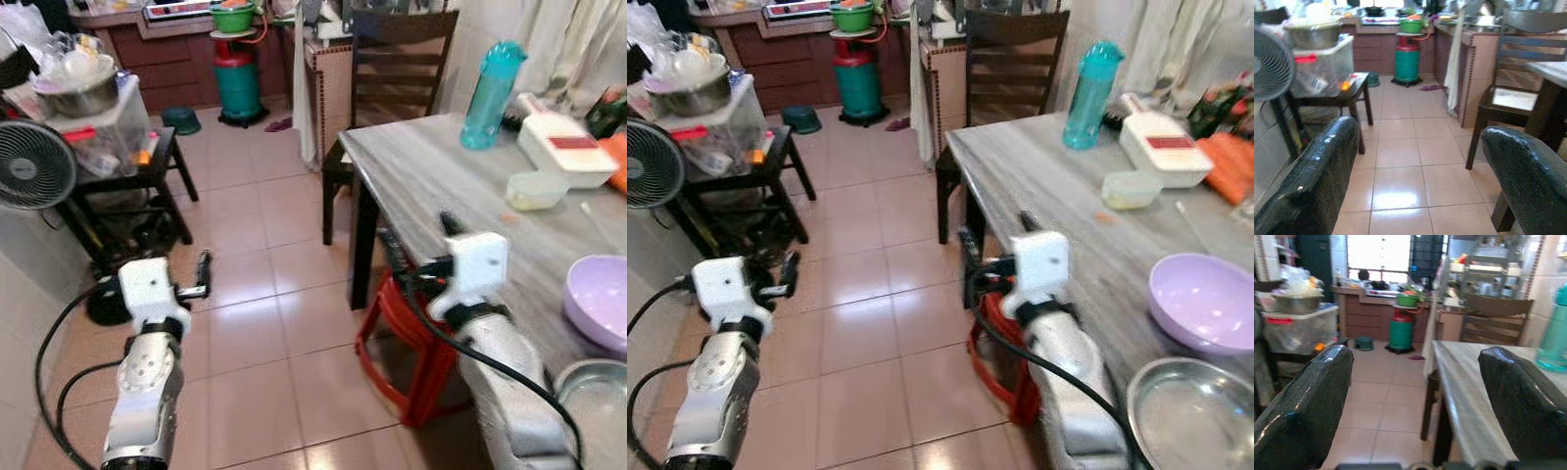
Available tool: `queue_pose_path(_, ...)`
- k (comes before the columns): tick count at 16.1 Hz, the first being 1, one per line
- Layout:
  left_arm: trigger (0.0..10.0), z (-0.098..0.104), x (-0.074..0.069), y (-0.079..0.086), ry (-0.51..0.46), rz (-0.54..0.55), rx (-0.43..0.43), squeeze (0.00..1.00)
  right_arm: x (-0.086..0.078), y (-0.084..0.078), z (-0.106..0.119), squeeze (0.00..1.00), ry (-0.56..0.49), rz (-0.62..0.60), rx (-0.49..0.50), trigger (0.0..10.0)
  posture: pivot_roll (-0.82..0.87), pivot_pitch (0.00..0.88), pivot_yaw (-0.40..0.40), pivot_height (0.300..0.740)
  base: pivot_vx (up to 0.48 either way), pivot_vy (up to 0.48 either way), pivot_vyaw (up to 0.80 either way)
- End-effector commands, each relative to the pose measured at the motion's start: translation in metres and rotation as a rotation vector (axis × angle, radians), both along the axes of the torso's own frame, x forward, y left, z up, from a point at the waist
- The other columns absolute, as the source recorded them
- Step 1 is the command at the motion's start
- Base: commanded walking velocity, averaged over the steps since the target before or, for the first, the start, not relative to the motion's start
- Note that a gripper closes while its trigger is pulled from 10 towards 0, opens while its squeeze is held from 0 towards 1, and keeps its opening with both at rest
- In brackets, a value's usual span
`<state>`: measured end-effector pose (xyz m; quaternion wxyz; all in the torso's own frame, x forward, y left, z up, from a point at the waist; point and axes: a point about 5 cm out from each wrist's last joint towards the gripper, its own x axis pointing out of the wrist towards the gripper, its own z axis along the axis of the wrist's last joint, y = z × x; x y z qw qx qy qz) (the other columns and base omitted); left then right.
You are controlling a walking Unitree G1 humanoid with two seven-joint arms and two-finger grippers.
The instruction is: Setting the table
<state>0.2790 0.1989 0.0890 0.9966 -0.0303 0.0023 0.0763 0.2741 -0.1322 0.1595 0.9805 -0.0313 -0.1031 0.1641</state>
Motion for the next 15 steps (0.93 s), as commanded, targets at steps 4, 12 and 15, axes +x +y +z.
queue_pose_path(4,10.0,-0.003,-0.003,0.003,0.002,0.032,0.007,0.0,0.006,0.006,0.001,0.0,0.003,0.041,-0.008,10.0,0.0,0.0,0.021,0.74,0.0,0.0,0.0)
queue_pose_path(12,10.0,0.002,0.008,0.001,-0.008,0.0,0.025,0.0,0.0,0.004,-0.001,0.0,-0.008,0.012,0.024,10.0,-0.03,0.0,0.061,0.74,0.0,0.19,0.16)
queue_pose_path(15,10.0,0.003,0.01,0.0,-0.007,-0.005,0.028,0.0,0.0,0.004,-0.001,0.0,-0.012,0.011,0.032,10.0,-0.03,0.0,0.065,0.74,0.0,0.332,0.0)
